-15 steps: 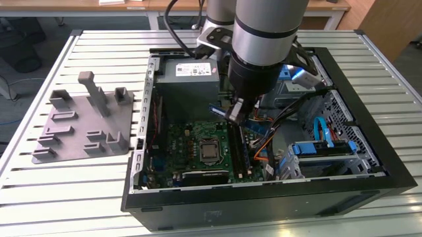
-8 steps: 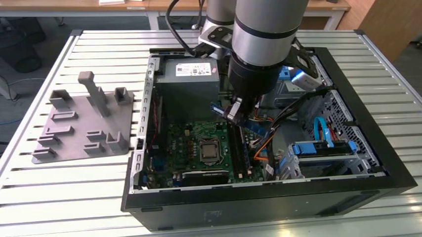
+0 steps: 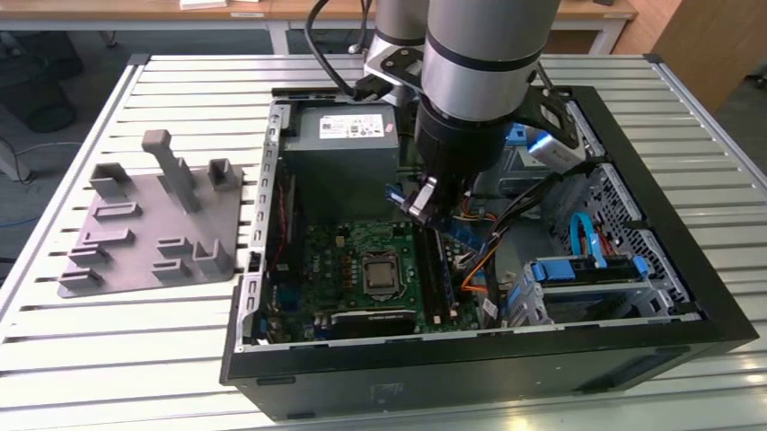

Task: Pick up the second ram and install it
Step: 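Insert the second ram into the second slot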

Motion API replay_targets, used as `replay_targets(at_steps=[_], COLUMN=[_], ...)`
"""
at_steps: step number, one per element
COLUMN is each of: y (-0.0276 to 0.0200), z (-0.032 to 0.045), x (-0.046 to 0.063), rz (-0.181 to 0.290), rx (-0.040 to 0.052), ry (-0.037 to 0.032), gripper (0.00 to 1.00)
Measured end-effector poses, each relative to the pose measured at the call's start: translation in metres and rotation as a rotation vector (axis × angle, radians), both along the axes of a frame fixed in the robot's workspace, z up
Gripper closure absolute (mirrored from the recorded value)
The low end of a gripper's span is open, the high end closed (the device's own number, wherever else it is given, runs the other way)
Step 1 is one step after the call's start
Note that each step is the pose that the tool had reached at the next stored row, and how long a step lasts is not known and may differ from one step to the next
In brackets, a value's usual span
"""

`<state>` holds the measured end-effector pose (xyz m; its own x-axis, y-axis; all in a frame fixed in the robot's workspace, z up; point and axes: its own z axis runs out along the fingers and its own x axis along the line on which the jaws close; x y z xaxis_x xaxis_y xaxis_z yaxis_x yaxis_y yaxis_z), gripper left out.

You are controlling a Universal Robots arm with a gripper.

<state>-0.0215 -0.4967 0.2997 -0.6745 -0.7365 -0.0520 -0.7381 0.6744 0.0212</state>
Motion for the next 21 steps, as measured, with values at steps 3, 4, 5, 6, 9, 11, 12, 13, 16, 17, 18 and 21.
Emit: replay_targets(at_steps=[3,4,5,6,9,11,12,13,16,17,18,21], y=[0.0000,0.0000,0.0000,0.0000,0.0000,0.0000,0.0000,0.0000,0.0000,0.0000,0.0000,0.0000], z=[-0.0003,-0.0003,-0.0004,-0.0005,-0.0008,-0.0010,-0.0011,-0.0012,-0.0014,-0.0015,-0.0016,-0.0019], x=[0.0000,0.0000,0.0000,0.0000,0.0000,0.0000,0.0000,0.0000,0.0000,0.0000,0.0000,0.0000], rz=[-0.025,-0.033,-0.042,-0.050,-0.075,-0.091,-0.100,-0.108,-0.132,-0.140,-0.149,-0.172], rx=[0.0000,-0.0001,-0.0001,0.0000,0.0000,0.0000,0.0000,0.0000,-0.0001,0.0000,-0.0001,0.0000], ry=[0.0000,0.0001,0.0001,0.0000,0.0000,0.0000,0.0000,0.0000,0.0000,0.0000,0.0001,0.0000], gripper=[0.86,0.86,0.86,0.86,0.86,0.86,0.86,0.86,0.86,0.86,0.86,0.86])
